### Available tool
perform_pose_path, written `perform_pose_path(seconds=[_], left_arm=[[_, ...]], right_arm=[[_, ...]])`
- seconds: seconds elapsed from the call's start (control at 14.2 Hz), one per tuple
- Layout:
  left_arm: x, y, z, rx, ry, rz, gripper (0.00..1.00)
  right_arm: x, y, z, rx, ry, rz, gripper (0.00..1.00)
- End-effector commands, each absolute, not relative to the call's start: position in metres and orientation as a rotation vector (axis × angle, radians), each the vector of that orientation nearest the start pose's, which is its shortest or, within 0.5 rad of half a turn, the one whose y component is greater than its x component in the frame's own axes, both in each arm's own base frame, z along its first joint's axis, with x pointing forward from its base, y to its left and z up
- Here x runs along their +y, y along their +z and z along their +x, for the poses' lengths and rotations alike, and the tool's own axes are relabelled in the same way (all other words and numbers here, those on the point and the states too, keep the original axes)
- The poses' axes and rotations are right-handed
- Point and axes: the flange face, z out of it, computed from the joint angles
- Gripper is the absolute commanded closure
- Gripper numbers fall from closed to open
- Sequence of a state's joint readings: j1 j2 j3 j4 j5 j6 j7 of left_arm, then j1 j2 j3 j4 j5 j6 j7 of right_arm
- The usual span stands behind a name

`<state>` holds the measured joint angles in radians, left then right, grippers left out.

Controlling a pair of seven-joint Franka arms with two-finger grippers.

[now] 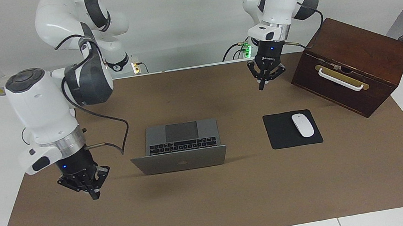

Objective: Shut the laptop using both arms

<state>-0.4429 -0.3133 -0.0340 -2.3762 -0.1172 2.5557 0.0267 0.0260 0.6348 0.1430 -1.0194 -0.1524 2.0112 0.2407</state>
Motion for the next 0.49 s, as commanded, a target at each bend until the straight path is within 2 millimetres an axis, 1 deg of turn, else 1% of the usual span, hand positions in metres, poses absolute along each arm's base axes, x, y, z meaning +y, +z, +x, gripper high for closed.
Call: perform_pose_path(seconds=[0.0,0.14,0.21,0.35,0.42], left_arm=[[-0.240,0.483,0.410,0.712,-0.880,-3.173,1.00],[-0.259,0.474,0.406,0.765,-0.913,-3.166,1.00],[-0.268,0.464,0.404,0.785,-0.926,-3.164,1.00],[-0.287,0.440,0.402,0.810,-0.977,-3.159,1.00],[-0.298,0.427,0.401,0.832,-0.996,-3.154,1.00]], right_arm=[[0.126,0.520,0.753,0.177,-0.571,-3.119,1.00],[0.151,0.515,0.749,0.229,-0.562,-3.116,1.00],[0.165,0.511,0.745,0.253,-0.565,-3.121,1.00],[0.203,0.506,0.736,0.274,-0.589,-3.139,1.00],[0.214,0.506,0.733,0.287,-0.599,-3.140,1.00]])
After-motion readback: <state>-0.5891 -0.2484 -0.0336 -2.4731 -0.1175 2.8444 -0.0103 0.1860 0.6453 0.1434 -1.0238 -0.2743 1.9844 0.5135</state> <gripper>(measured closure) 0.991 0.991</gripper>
